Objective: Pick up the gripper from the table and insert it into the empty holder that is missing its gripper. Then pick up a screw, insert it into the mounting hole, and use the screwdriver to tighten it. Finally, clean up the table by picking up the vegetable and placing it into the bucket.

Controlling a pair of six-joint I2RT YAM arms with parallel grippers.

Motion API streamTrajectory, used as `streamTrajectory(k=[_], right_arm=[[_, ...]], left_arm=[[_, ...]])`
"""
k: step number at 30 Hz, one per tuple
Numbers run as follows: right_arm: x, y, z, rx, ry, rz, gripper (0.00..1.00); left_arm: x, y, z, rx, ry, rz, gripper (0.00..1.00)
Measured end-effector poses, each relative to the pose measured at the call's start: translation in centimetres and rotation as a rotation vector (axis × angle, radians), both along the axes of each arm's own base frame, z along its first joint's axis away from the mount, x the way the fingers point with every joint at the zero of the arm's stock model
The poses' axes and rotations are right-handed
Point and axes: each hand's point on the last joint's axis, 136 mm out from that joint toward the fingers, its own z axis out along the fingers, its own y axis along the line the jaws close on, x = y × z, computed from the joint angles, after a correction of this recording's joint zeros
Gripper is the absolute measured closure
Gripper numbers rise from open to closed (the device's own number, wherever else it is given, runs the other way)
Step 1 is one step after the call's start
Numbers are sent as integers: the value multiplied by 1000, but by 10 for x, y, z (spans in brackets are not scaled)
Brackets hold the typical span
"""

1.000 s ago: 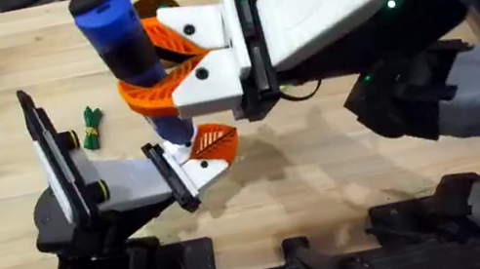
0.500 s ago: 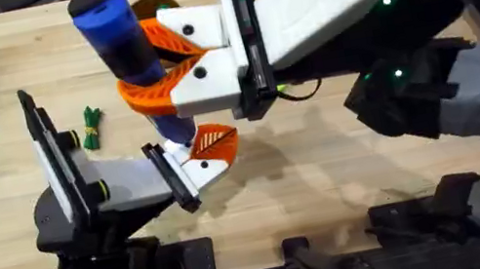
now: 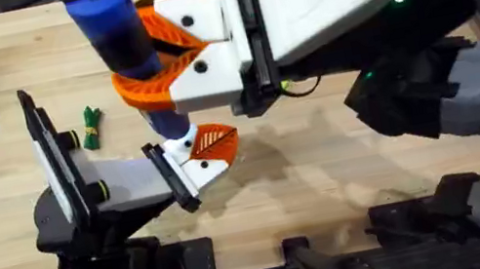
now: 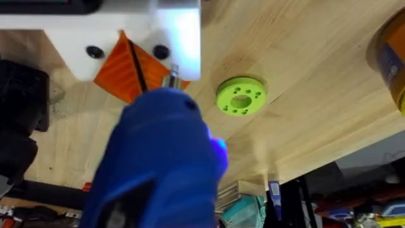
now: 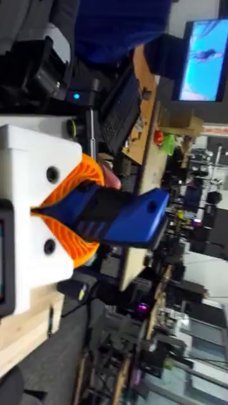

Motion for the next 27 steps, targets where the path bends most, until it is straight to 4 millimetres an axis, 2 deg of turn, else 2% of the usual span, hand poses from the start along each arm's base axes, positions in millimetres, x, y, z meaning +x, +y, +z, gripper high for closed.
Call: streamTrajectory(k=[27], right_arm=[[6,-1,-9,-37,75,1,974]], left_arm=[[0,0,0,0,1,0,999]])
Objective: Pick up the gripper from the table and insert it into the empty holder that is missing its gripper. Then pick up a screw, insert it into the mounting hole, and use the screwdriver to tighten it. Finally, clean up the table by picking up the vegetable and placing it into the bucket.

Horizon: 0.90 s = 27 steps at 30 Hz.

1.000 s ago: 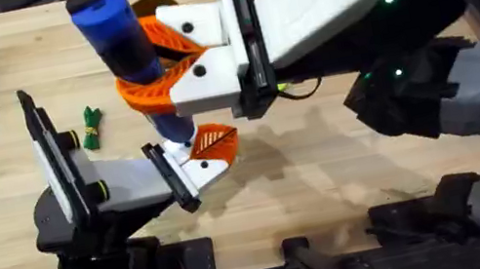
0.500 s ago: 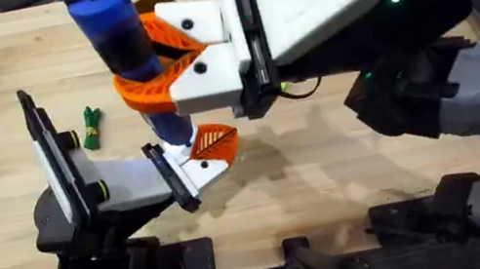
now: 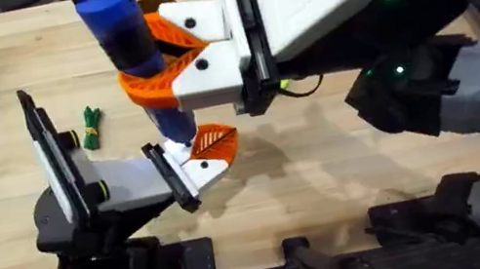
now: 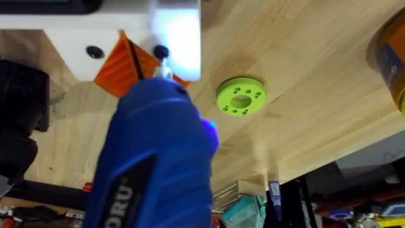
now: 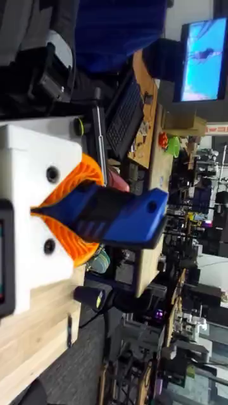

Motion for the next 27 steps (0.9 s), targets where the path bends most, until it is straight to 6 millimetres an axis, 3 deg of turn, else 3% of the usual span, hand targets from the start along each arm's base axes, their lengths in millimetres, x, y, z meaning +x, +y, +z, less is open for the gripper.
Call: streamTrajectory(k=[27], right_arm=[[2,1,-6,-24,29,0,974]], left_arm=[[0,0,0,0,1,-1,999]])
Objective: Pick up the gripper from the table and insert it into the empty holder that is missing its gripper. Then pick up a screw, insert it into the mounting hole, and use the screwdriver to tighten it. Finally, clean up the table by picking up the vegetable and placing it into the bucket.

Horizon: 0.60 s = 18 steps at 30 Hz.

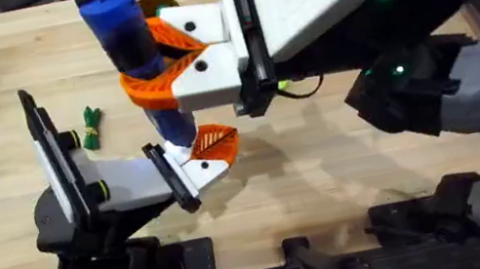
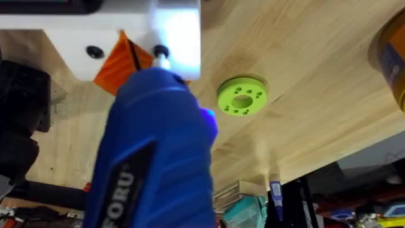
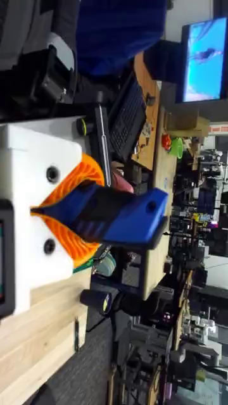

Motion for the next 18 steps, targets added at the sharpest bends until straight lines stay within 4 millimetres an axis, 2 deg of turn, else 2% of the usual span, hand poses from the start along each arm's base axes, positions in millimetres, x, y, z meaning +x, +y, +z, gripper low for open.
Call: streamTrajectory(k=[13,18], right_arm=[[2,1,-2,-12,15,-3,974],[0,-1,7,18,-11,-2,974]], left_arm=[[0,0,0,-1,2,-3,999],[0,0,0,0,0,-3,999]])
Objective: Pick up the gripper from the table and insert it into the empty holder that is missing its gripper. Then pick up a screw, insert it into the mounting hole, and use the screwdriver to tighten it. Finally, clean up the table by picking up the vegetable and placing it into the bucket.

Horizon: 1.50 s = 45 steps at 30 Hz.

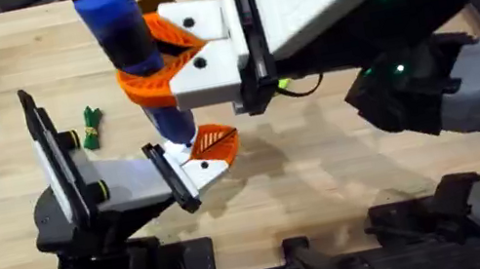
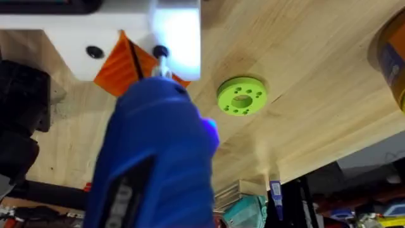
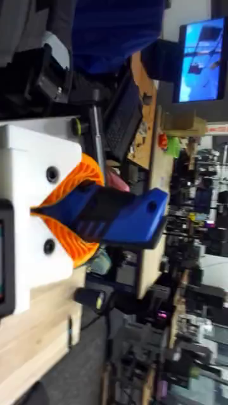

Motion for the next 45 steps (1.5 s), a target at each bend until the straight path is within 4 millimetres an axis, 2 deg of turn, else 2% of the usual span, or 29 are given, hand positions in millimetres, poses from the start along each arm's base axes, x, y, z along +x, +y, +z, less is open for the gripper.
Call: streamTrajectory(k=[4,10,12,15,16,17,21,25,28,31,35,38,42,45], right_arm=[[3,-2,15,27,-28,-7,974],[13,-9,57,75,-92,-15,974],[18,-11,61,58,-92,-19,974],[29,-12,55,0,-70,-37,974],[34,-12,50,-31,-60,-48,974],[53,-19,27,-140,-35,-98,974],[88,-43,-6,-269,-38,-216,974],[133,-84,-28,-373,-90,-396,974],[160,-117,-42,-460,-160,-509,974],[177,-149,-58,-573,-271,-580,974],[197,-180,-82,-710,-407,-619,974],[216,-203,-104,-815,-442,-668,974],[235,-228,-135,-956,-482,-693,974],[243,-237,-159,-1042,-526,-666,974]], left_arm=[[0,0,0,0,0,0,999],[0,0,0,0,0,0,999],[0,0,0,0,0,0,999],[0,0,0,0,0,0,999],[0,0,0,0,0,0,999],[0,0,0,0,0,0,999],[0,0,0,0,0,0,999],[0,0,0,0,0,0,999],[0,0,0,0,0,0,999],[0,0,0,0,0,0,999],[0,0,0,0,0,0,999],[0,0,0,0,0,0,999],[0,0,0,0,0,0,999],[0,0,0,0,0,0,999]])
